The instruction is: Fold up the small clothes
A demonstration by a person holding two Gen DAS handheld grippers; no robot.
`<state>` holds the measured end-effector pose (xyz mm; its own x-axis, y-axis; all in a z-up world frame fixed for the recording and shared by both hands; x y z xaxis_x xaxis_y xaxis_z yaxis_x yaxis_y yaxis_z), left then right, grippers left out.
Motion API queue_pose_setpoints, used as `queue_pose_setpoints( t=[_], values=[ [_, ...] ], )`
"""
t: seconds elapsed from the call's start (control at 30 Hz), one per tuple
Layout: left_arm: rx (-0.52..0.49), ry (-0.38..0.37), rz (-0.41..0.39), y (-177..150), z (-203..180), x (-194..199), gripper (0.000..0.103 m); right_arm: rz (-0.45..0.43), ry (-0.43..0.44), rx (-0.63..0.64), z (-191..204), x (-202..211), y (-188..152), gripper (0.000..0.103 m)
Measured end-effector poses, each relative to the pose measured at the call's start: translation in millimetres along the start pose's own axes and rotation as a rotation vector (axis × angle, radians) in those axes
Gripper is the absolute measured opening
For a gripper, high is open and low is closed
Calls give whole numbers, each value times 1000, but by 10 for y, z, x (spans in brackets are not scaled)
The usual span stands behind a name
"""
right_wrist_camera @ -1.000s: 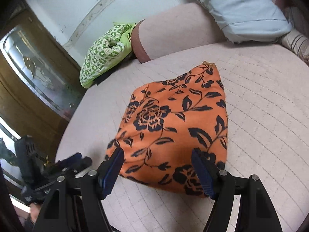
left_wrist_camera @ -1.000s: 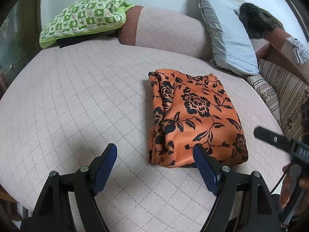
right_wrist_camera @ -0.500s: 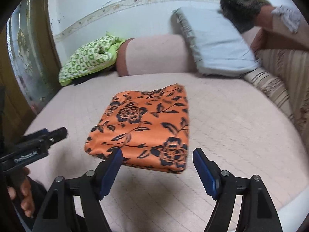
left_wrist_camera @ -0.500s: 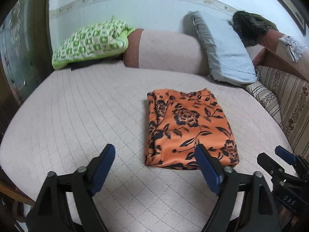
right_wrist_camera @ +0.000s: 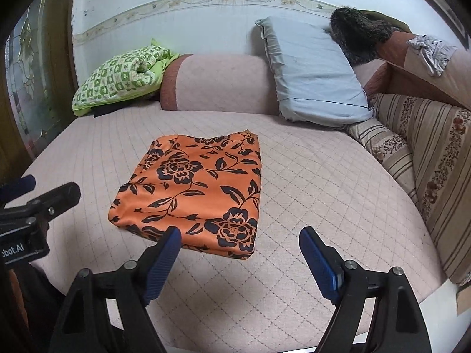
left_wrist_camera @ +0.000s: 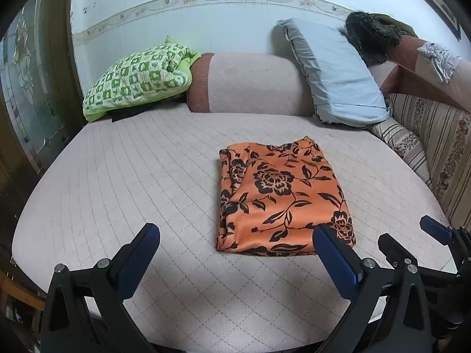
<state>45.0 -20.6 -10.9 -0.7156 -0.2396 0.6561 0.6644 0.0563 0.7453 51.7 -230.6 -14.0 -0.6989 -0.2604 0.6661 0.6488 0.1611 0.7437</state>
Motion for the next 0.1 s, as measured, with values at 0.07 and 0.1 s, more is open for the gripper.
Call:
queue_pose_setpoints(
  t=[0.07, 0.1],
  values=[
    [-3, 0, -19, 25, -15, 22, 103, -1, 2, 2, 0, 1, 3, 85],
    [-9, -1, -21, 32, -27, 21, 103, -2, 1, 6, 4, -1, 5, 85]
  ],
)
Point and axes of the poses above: each gripper's, at about its wrist camera, not at the fingertips, and x roughly against the way its jaws point, z to its left, y to its top, the point moved 4 cm from there along -x, roughly the way its jaws point, and after that the axes turned 11 degrees about y, right-handed, at the moved point
